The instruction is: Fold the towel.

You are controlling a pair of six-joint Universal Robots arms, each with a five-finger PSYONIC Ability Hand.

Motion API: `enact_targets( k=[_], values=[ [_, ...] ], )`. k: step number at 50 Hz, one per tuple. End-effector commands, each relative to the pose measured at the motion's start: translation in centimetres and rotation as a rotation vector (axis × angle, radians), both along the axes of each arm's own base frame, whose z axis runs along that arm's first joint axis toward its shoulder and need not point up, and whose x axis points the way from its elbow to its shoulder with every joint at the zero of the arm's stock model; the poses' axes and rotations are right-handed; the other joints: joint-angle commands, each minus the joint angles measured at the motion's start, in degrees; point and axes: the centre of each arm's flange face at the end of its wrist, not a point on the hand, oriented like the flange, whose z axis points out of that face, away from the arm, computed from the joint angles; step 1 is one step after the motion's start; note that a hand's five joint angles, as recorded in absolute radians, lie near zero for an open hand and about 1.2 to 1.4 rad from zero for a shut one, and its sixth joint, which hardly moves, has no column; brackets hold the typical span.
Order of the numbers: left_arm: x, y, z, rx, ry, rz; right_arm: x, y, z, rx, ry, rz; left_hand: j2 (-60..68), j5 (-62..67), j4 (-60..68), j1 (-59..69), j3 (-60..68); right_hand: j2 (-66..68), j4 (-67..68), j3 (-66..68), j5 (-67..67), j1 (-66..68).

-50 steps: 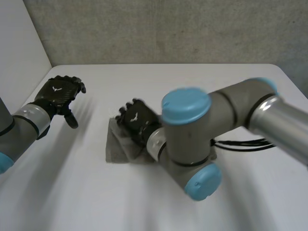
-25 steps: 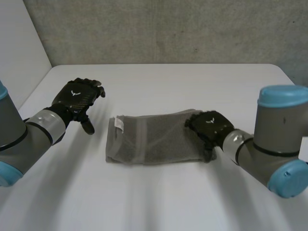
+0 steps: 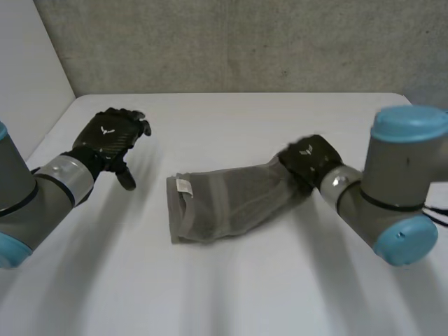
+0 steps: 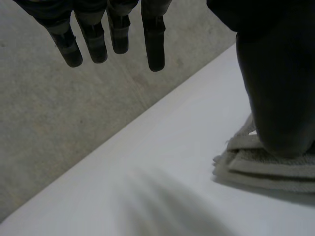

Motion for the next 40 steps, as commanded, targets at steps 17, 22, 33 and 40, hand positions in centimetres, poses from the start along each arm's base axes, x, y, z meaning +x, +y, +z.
enact_targets(
  k=[17,22,33,40],
  values=[
    [0.6,0.1,4.1,-0.063,0.116,0.025,13.3,13.3,-4.7,-0.02,0.259,0.547,-0.2,-0.8,-0.2,-1.1,-0.2,-9.2,-16.1,-15.9,-14.5,-12.9],
    [0.6,-0.1,4.5,-0.078,0.121,0.026,13.4,12.2,-1.7,-0.032,0.127,0.479,-0.2,-0.8,-0.2,-1.1,-0.2,-59.6,-66.5,-66.3,-64.9,-63.3],
    [-0.5,0.1,5.5,-0.09,0.162,-0.004,9.7,10.2,3.9,0.04,-0.061,0.363,0.0,-0.7,-0.1,-0.9,0.0,-59.6,-66.5,-66.3,-64.9,-63.3],
    [-2.4,0.9,5.9,-0.073,0.21,-0.059,7.4,8.4,4.6,0.074,-0.098,0.302,0.2,-0.5,0.1,-0.7,0.1,-59.6,-66.5,-66.3,-64.9,-63.3]
  ],
)
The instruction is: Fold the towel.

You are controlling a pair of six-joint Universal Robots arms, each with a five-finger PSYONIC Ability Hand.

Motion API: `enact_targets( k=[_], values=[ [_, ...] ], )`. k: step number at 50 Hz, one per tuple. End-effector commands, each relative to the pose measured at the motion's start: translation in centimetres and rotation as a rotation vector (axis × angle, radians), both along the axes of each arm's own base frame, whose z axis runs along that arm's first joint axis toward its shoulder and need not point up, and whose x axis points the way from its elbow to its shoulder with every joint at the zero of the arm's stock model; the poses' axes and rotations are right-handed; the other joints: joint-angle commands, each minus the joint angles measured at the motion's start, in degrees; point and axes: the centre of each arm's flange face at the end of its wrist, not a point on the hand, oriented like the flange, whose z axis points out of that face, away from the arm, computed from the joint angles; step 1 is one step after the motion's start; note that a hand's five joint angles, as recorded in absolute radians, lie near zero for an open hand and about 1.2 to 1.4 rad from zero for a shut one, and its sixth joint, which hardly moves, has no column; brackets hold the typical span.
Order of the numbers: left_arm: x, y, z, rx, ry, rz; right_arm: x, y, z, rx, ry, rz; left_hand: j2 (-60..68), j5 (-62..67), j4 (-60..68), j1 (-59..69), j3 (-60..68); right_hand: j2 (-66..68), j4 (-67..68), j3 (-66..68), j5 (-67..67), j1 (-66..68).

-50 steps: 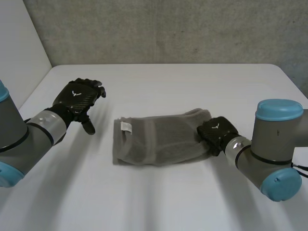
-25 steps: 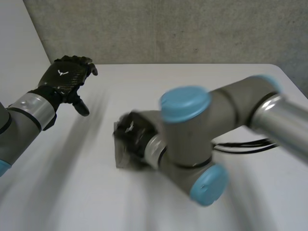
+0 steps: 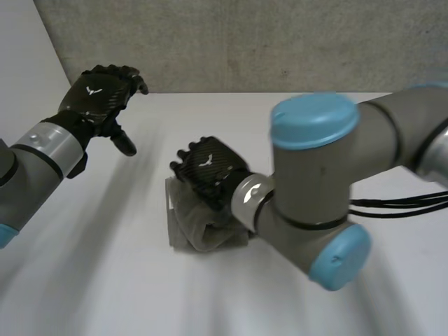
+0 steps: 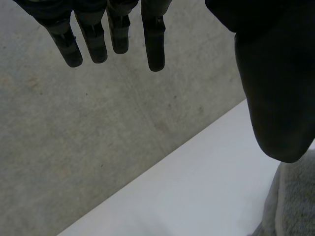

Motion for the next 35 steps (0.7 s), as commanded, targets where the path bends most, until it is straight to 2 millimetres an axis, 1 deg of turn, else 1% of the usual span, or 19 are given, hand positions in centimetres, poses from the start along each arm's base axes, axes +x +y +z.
enact_targets(
  k=[1,2,3,4,5,7,8,10,11,13,16,18,19,21,24,26,27,29,35],
  values=[
    [-2.5,1.0,0.0,0.026,0.05,-0.074,-2.7,-2.3,0.8,0.054,-0.038,-0.086,0.3,-0.3,0.3,-0.5,0.3,-3.6,-4.2,-3.8,-3.5,-3.2],
    [-3.4,1.3,-0.4,0.047,0.061,-0.099,-3.4,-3.4,0.9,0.074,-0.055,-0.125,0.5,-0.2,0.4,-0.4,0.5,-3.6,-4.2,-3.8,-3.5,-3.2],
    [-3.4,1.3,-0.4,0.047,0.061,-0.099,-3.4,-3.4,0.9,0.074,-0.055,-0.126,0.5,-0.2,0.4,-0.4,0.5,-3.6,-4.2,-3.8,-3.5,-3.2],
    [-4.2,1.6,-1.0,0.075,0.073,-0.121,-4.0,-4.5,0.8,0.099,-0.073,-0.167,0.7,0.0,0.6,-0.2,0.6,-3.6,-4.2,-3.8,-3.5,-3.2],
    [-4.2,1.7,-1.0,0.075,0.073,-0.122,-4.0,-4.5,0.8,0.099,-0.074,-0.167,0.7,0.0,0.6,-0.2,0.6,-3.6,-4.2,-3.8,-3.5,-3.2],
    [-5.1,2.3,-2.5,0.148,0.098,-0.146,-5.0,-6.3,0.4,0.167,-0.117,-0.233,0.9,0.2,0.8,0.0,0.8,-3.6,-4.2,-3.8,-3.5,-3.2],
    [-5.1,2.3,-2.5,0.149,0.099,-0.146,-5.0,-6.4,0.4,0.167,-0.117,-0.233,0.9,0.2,0.8,0.0,0.8,-3.6,-4.2,-3.8,-3.5,-3.2],
    [-5.9,2.8,-4.5,0.234,0.112,-0.163,-5.5,-7.5,-0.7,0.242,-0.148,-0.281,0.9,0.2,0.8,0.0,0.8,-3.6,-4.2,-3.8,-3.5,-3.2],
    [-5.9,2.8,-4.6,0.235,0.112,-0.163,-5.5,-7.6,-0.7,0.243,-0.148,-0.281,0.9,0.2,0.8,0.0,0.8,-3.6,-4.2,-3.8,-3.5,-3.2],
    [-6.9,3.8,-6.5,0.308,0.108,-0.182,-5.8,-8.6,-1.3,0.29,-0.179,-0.321,1.2,0.5,1.1,0.3,1.1,-3.6,-4.2,-3.8,-3.5,-3.2],
    [-7.1,4.2,-7.6,0.343,0.097,-0.173,-5.6,-8.9,-1.7,0.306,-0.185,-0.329,1.2,0.5,1.1,0.3,1.1,-3.6,-4.2,-3.8,-3.5,-3.2],
    [-7.1,4.5,-9.6,0.395,0.066,-0.121,-5.4,-9.2,-2.7,0.334,-0.184,-0.337,1.2,0.5,1.1,0.3,1.1,-3.6,-4.2,-3.8,-3.5,-3.2],
    [-7.1,4.5,-9.6,0.396,0.066,-0.121,-5.4,-9.2,-2.7,0.334,-0.184,-0.338,1.2,0.5,1.1,0.3,1.1,-3.6,-4.2,-3.8,-3.5,-3.2],
    [-7.0,4.5,-11.1,0.425,0.038,-0.072,-5.2,-9.5,-3.7,0.356,-0.179,-0.343,1.2,0.5,1.1,0.3,1.1,-3.6,-4.2,-3.8,-3.5,-3.2],
    [-7.1,4.6,-11.7,0.433,0.025,-0.054,-5.0,-9.4,-4.2,0.372,-0.178,-0.342,1.2,0.5,1.1,0.3,1.1,-3.6,-4.2,-3.8,-3.5,-3.2],
    [-6.8,4.3,-12.6,0.442,0.01,-0.009,-4.5,-9.6,-5.7,0.416,-0.182,-0.35,1.2,0.5,1.1,0.3,1.1,-3.6,-4.2,-3.8,-3.5,-3.2],
    [-6.8,4.3,-12.6,0.442,0.01,-0.009,-4.5,-9.6,-5.7,0.416,-0.182,-0.35,1.2,0.5,1.1,0.3,1.1,-3.6,-4.2,-3.8,-3.5,-3.2],
    [-6.4,4.0,-13.1,0.443,-0.002,0.042,-4.1,-9.6,-7.0,0.465,-0.188,-0.362,1.2,0.5,1.1,0.3,1.1,-3.6,-4.2,-3.8,-3.5,-3.2],
    [-5.8,4.1,-13.6,0.444,-0.017,0.099,-3.3,-9.3,-8.6,0.511,-0.191,-0.361,1.0,0.3,0.9,0.1,1.0,-3.6,-4.2,-3.8,-3.5,-3.2]
  ],
)
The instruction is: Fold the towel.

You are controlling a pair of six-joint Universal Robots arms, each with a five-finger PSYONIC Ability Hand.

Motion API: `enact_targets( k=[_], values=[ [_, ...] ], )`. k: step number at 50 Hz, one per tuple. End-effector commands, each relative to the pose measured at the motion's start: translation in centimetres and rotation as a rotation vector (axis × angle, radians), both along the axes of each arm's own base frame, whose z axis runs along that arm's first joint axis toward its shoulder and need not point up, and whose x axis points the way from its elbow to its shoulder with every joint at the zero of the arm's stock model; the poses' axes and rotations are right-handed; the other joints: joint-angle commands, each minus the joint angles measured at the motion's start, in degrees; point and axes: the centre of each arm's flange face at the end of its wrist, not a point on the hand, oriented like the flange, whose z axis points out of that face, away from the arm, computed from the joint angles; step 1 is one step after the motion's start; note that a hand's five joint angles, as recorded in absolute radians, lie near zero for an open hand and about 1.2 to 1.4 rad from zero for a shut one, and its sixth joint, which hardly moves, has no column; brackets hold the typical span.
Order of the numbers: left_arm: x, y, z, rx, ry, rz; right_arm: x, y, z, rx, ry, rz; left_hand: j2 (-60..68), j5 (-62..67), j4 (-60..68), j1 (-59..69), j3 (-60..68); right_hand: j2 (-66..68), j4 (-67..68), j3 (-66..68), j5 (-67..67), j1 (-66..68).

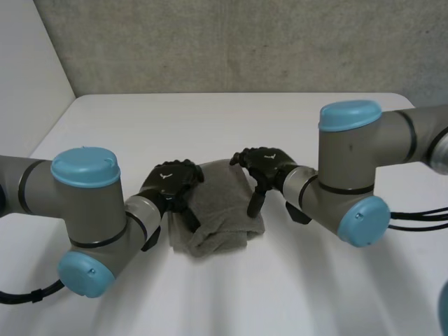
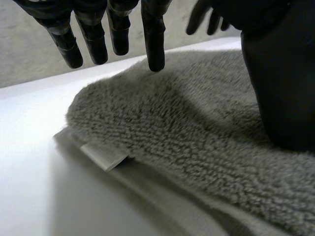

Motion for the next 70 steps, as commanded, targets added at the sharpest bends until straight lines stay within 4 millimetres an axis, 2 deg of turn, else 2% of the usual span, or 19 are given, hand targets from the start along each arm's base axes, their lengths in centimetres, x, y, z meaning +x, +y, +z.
enact_targets(
  k=[1,10,19,24,26,27,29,30,31,32,35,36,38,39,40,41,43,48,70],
  values=[
    [1.0,-0.1,-0.9,0.006,-0.046,0.083,1.4,0.6,-2.6,0.072,-0.015,0.005,0.1,0.2,0.1,0.0,0.1,-3.6,-4.2,-3.8,-3.5,-3.2],
    [1.6,-0.5,-1.5,-0.034,-0.097,0.096,2.1,1.9,-4.3,0.122,-0.01,0.016,-0.3,-0.1,-0.3,-0.3,-0.2,-3.6,-4.2,-3.8,-3.5,-3.2],
    [1.6,-0.5,-1.6,-0.049,-0.123,0.077,2.2,1.9,-3.4,0.105,-0.022,0.019,-0.8,-0.6,-0.8,-0.8,-0.7,-3.6,-4.2,-3.8,-3.5,-3.2],
    [1.5,-0.4,-0.3,-0.069,-0.107,0.076,2.0,1.8,-0.9,0.062,-0.052,0.014,-1.4,-1.3,-1.4,-1.5,-1.4,-3.6,-4.2,-3.8,-3.5,-3.2],
    [1.5,-0.4,1.7,-0.116,-0.079,0.079,1.6,1.9,1.6,0.019,-0.082,0.01,-1.6,-1.5,-1.6,-1.7,-1.6,-3.6,-4.2,-3.8,-3.5,-3.2],
    [1.5,-0.4,1.8,-0.116,-0.079,0.079,1.6,1.9,1.7,0.019,-0.082,0.01,-1.6,-1.5,-1.6,-1.7,-1.6,-3.6,-4.2,-3.8,-3.5,-3.2],
    [1.7,-0.5,4.0,-0.166,-0.048,0.089,0.8,1.8,4.2,-0.025,-0.112,-0.004,-1.8,-1.6,-1.8,-1.9,-1.7,-3.6,-4.2,-3.8,-3.5,-3.2],
    [1.7,-0.5,4.0,-0.167,-0.048,0.089,0.8,1.8,4.3,-0.025,-0.112,-0.004,-1.8,-1.6,-1.8,-1.9,-1.7,-3.6,-4.2,-3.8,-3.5,-3.2],
    [2.0,-0.9,5.1,-0.184,-0.038,0.106,-0.1,1.3,5.8,-0.055,-0.126,-0.036,-1.8,-1.6,-1.8,-1.9,-1.7,-3.6,-4.2,-3.8,-3.5,-3.2],
    [2.0,-0.9,5.1,-0.184,-0.038,0.106,-0.1,1.3,5.8,-0.055,-0.126,-0.036,-1.8,-1.6,-1.8,-1.9,-1.7,-3.6,-4.2,-3.8,-3.5,-3.2],
    [5.1,-2.5,10.0,-0.226,-0.025,0.202,-4.1,-0.7,10.7,-0.172,-0.155,-0.194,-1.8,-1.6,-1.8,-1.9,-1.7,-3.6,-4.2,-3.8,-3.5,-3.2],
    [5.1,-2.5,10.0,-0.227,-0.025,0.202,-4.1,-0.7,10.7,-0.172,-0.155,-0.194,-1.8,-1.6,-1.8,-1.9,-1.7,-3.6,-4.2,-3.8,-3.5,-3.2],
    [7.1,-3.3,13.5,-0.266,-0.007,0.259,-7.0,-1.8,14.2,-0.276,-0.169,-0.32,-1.8,-1.6,-1.8,-1.9,-1.7,-3.6,-4.2,-3.8,-3.5,-3.2],
    [7.1,-3.3,13.6,-0.266,-0.007,0.259,-7.1,-1.8,14.2,-0.276,-0.169,-0.321,-1.8,-1.6,-1.8,-1.9,-1.7,-3.6,-4.2,-3.8,-3.5,-3.2],
    [7.7,-3.5,15.0,-0.281,0.003,0.268,-8.4,-2.1,15.8,-0.318,-0.167,-0.369,-1.8,-1.6,-1.8,-1.9,-1.7,-3.6,-4.2,-3.8,-3.5,-3.2],
    [7.7,-3.5,15.0,-0.281,0.003,0.268,-8.4,-2.1,15.8,-0.318,-0.167,-0.37,-1.8,-1.6,-1.8,-1.9,-1.7,-3.6,-4.2,-3.8,-3.5,-3.2],
    [8.2,-3.7,17.0,-0.297,0.018,0.253,-10.3,-2.4,17.5,-0.384,-0.143,-0.435,-1.8,-1.6,-1.8,-1.9,-1.7,-3.6,-4.2,-3.8,-3.5,-3.2],
    [8.2,-3.2,18.7,-0.315,0.037,0.227,-11.0,-2.4,18.0,-0.418,-0.099,-0.449,-1.8,-1.6,-1.8,-1.9,-1.7,-3.6,-4.2,-3.8,-3.5,-3.2],
    [7.4,-2.6,19.5,-0.308,0.107,0.215,-12.0,-2.5,17.2,-0.379,-0.047,-0.471,-1.6,-1.5,-1.6,-1.7,-1.6,-3.6,-4.2,-3.8,-3.5,-3.2]
  ],
)
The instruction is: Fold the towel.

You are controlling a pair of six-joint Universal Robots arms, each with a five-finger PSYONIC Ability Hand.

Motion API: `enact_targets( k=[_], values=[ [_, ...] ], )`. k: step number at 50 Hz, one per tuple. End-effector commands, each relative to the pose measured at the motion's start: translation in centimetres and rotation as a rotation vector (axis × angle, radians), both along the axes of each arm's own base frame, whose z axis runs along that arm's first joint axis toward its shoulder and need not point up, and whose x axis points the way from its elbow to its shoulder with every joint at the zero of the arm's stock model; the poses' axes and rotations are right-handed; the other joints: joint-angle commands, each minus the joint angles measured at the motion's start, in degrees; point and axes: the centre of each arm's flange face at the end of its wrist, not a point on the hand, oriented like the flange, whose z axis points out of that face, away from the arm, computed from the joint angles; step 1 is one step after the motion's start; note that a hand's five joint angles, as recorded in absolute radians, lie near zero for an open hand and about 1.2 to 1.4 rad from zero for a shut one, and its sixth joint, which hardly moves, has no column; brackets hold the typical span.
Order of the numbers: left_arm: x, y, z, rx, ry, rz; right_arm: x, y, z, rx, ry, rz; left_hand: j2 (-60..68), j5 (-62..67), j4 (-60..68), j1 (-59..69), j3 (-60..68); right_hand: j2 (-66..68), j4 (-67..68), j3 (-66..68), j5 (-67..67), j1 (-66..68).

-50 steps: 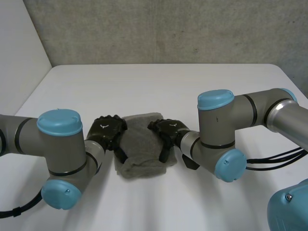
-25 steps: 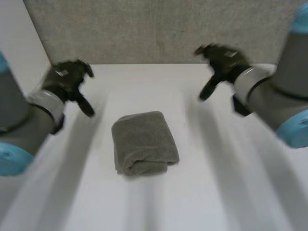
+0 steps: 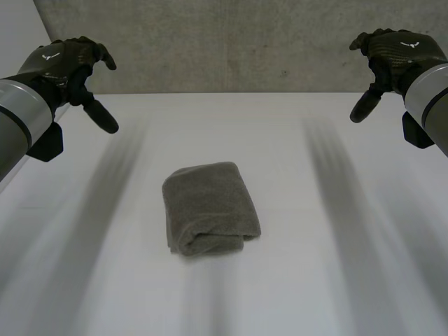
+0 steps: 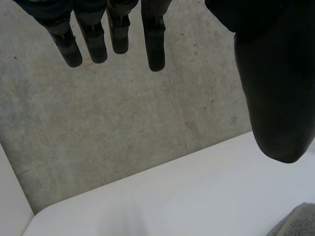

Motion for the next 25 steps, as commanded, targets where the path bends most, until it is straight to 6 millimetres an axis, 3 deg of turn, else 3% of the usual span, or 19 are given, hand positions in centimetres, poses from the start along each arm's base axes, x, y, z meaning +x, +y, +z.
enact_targets(
  k=[1,9,25],
  values=[
    [-0.6,0.3,0.6,-0.02,0.004,-0.013,-0.4,-0.1,0.0,0.008,0.01,-0.011,-0.5,-1.2,-0.6,-1.5,-0.6,-2.8,-4.2,-2.7,-3.5,-1.6],
    [-1.7,1.1,0.7,-0.026,0.006,-0.044,-0.4,0.1,-0.3,0.009,0.027,-0.031,0.0,-0.7,-0.1,-1.0,-0.1,-2.8,-4.2,-2.7,-3.5,-1.6],
    [-1.5,1.1,0.6,-0.019,0.011,-0.017,-0.5,0.2,-0.2,-0.001,0.035,-0.061,0.1,-0.5,0.1,-0.9,0.1,-2.8,-4.2,-2.7,-3.5,-1.6]
  ],
)
